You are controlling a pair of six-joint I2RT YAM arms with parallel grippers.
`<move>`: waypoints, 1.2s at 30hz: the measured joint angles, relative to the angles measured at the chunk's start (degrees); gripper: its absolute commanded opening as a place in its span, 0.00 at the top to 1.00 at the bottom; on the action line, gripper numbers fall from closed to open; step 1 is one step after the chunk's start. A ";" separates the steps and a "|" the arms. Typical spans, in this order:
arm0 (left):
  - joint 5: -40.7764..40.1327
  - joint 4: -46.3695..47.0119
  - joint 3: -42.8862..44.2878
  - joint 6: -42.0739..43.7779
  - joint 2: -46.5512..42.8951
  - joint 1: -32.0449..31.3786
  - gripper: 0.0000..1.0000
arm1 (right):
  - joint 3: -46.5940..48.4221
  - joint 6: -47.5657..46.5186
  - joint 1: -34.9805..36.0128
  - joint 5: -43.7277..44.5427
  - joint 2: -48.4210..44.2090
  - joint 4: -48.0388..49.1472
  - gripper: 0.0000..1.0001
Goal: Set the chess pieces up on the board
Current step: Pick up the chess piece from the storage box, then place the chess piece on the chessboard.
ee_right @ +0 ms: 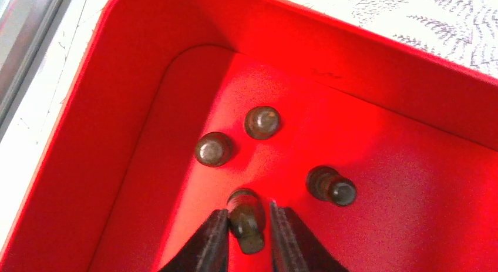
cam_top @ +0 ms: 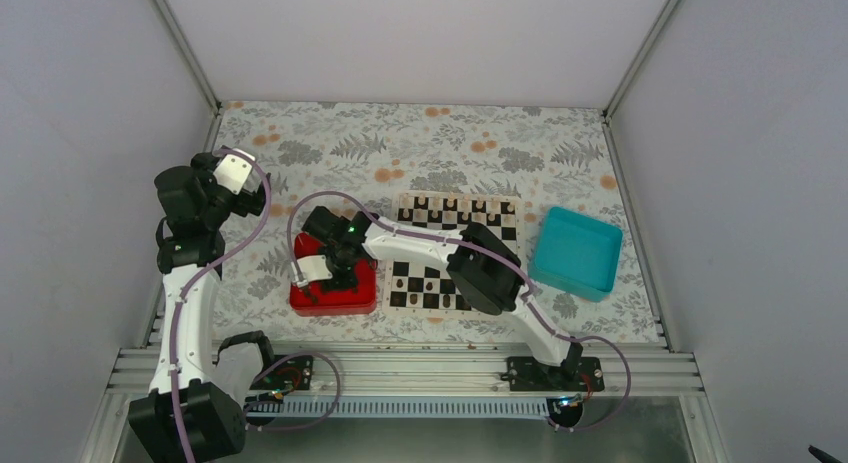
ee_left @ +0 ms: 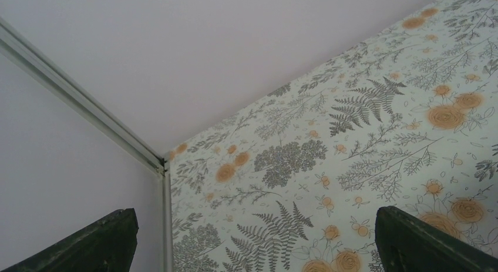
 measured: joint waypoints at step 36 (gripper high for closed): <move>-0.35 -0.70 2.21 -0.11 1.62 0.00 0.00 | -39.41 3.52 -23.87 -0.07 -55.63 -4.52 0.96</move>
